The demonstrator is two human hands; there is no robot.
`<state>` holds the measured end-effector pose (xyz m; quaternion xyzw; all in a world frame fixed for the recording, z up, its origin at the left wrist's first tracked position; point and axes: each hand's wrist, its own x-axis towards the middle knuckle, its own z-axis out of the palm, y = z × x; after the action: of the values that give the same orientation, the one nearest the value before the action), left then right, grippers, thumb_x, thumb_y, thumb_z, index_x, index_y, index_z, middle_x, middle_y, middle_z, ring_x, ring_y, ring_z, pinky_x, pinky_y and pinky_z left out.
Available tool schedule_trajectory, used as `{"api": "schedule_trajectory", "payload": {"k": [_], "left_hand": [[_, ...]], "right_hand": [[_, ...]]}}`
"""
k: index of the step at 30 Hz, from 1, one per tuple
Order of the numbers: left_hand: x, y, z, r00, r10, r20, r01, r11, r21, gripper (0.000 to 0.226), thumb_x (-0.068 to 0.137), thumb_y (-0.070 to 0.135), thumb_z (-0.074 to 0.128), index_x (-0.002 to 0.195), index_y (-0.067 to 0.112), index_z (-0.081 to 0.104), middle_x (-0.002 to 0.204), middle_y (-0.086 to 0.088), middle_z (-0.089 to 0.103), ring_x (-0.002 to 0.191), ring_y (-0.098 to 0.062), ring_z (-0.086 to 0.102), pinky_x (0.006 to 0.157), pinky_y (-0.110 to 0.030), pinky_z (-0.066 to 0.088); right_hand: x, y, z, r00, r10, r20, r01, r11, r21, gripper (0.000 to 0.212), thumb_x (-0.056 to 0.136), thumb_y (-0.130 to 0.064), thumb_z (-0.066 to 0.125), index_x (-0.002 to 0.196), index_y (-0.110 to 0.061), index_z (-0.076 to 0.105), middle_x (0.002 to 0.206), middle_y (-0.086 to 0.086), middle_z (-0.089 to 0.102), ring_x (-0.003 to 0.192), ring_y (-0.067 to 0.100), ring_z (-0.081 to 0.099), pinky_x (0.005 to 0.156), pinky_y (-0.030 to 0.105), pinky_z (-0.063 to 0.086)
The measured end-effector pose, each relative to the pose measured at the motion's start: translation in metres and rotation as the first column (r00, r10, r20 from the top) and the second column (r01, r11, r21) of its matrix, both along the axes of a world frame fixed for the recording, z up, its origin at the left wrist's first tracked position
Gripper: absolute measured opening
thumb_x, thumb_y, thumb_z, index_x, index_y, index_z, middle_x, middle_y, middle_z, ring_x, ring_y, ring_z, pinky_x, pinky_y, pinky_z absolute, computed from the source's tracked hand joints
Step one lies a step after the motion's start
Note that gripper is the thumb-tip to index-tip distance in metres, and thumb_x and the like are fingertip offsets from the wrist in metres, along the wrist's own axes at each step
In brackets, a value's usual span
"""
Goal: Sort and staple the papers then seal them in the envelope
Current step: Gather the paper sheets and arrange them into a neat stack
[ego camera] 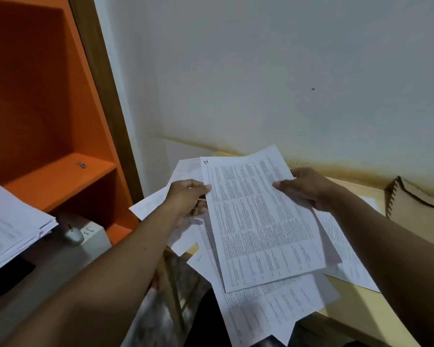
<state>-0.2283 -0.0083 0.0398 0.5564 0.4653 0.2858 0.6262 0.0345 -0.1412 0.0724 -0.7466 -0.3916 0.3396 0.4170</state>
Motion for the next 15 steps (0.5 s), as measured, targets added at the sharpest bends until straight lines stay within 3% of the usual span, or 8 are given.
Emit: {"api": "schedule_trajectory", "payload": {"k": [2,4,6,8,10,13,15], "left_hand": [[0.000,-0.006,-0.008,0.999,-0.032,-0.017,0.032,0.999,-0.012,0.025,0.092,0.014,0.076,0.112,-0.002,0.070,0.097,-0.023,0.078,0.052,-0.018,0.062,0.058,-0.031,0.061],[-0.003,-0.012,-0.013,0.996,-0.081,-0.032,0.080,0.996,-0.026,0.027,0.093,0.013,0.076,0.113,-0.004,0.070,0.097,-0.024,0.078,0.062,-0.024,0.062,0.054,-0.027,0.059],[-0.008,-0.018,-0.017,0.991,-0.129,-0.035,0.127,0.990,-0.056,0.027,0.094,0.013,0.074,0.112,-0.007,0.071,0.098,-0.024,0.078,0.065,-0.025,0.061,0.059,-0.028,0.060],[-0.013,-0.023,-0.018,0.987,-0.161,-0.021,0.158,0.984,-0.088,0.027,0.094,0.011,0.073,0.112,-0.010,0.070,0.097,-0.024,0.078,0.064,-0.023,0.064,0.073,-0.036,0.062],[-0.018,-0.027,-0.019,0.984,-0.178,-0.025,0.175,0.978,-0.110,0.027,0.094,0.009,0.072,0.112,-0.011,0.070,0.100,-0.024,0.078,0.067,-0.026,0.071,0.081,-0.042,0.062],[-0.028,-0.032,-0.023,0.972,-0.224,-0.075,0.210,0.964,-0.160,0.025,0.096,0.010,0.071,0.112,-0.009,0.071,0.099,-0.021,0.079,0.091,-0.041,0.077,0.071,-0.037,0.065],[-0.035,-0.034,-0.025,0.961,-0.248,-0.118,0.224,0.956,-0.188,0.020,0.096,0.010,0.070,0.107,-0.006,0.071,0.087,-0.018,0.079,0.069,-0.031,0.076,0.054,-0.028,0.059]], "right_hand": [[0.004,-0.001,-0.014,0.997,-0.021,0.069,0.026,0.997,-0.077,0.033,0.088,-0.017,0.076,0.116,-0.003,0.064,0.107,0.017,0.074,0.094,0.033,0.073,0.082,0.046,0.060],[0.003,0.006,-0.022,0.946,-0.016,0.324,0.056,0.992,-0.114,0.058,0.083,-0.030,0.080,0.129,-0.010,0.051,0.119,0.015,0.066,0.106,0.032,0.065,0.088,0.044,0.055],[-0.006,0.019,-0.024,0.831,-0.008,0.557,0.052,0.997,-0.064,0.077,0.079,-0.042,0.080,0.141,-0.018,0.042,0.135,0.014,0.055,0.125,0.033,0.053,0.100,0.046,0.047],[-0.024,0.032,-0.020,0.707,0.011,0.707,0.014,0.999,-0.029,0.080,0.079,-0.048,0.076,0.146,-0.027,0.037,0.145,0.009,0.046,0.136,0.035,0.041,0.106,0.052,0.040],[-0.043,0.046,-0.015,0.667,0.157,0.728,-0.122,0.987,-0.101,0.064,0.084,-0.049,0.072,0.140,-0.029,0.048,0.141,0.001,0.052,0.134,0.029,0.046,0.104,0.048,0.041],[-0.067,0.064,-0.017,0.745,0.397,0.537,-0.352,0.917,-0.190,0.024,0.086,-0.032,0.075,0.105,-0.019,0.071,0.100,-0.003,0.072,0.098,0.017,0.065,0.077,0.026,0.046],[-0.075,0.072,-0.024,0.743,0.431,0.511,-0.392,0.900,-0.189,0.007,0.085,-0.020,0.076,0.085,-0.015,0.071,0.080,-0.004,0.065,0.078,0.014,0.058,0.066,0.024,0.041]]}}
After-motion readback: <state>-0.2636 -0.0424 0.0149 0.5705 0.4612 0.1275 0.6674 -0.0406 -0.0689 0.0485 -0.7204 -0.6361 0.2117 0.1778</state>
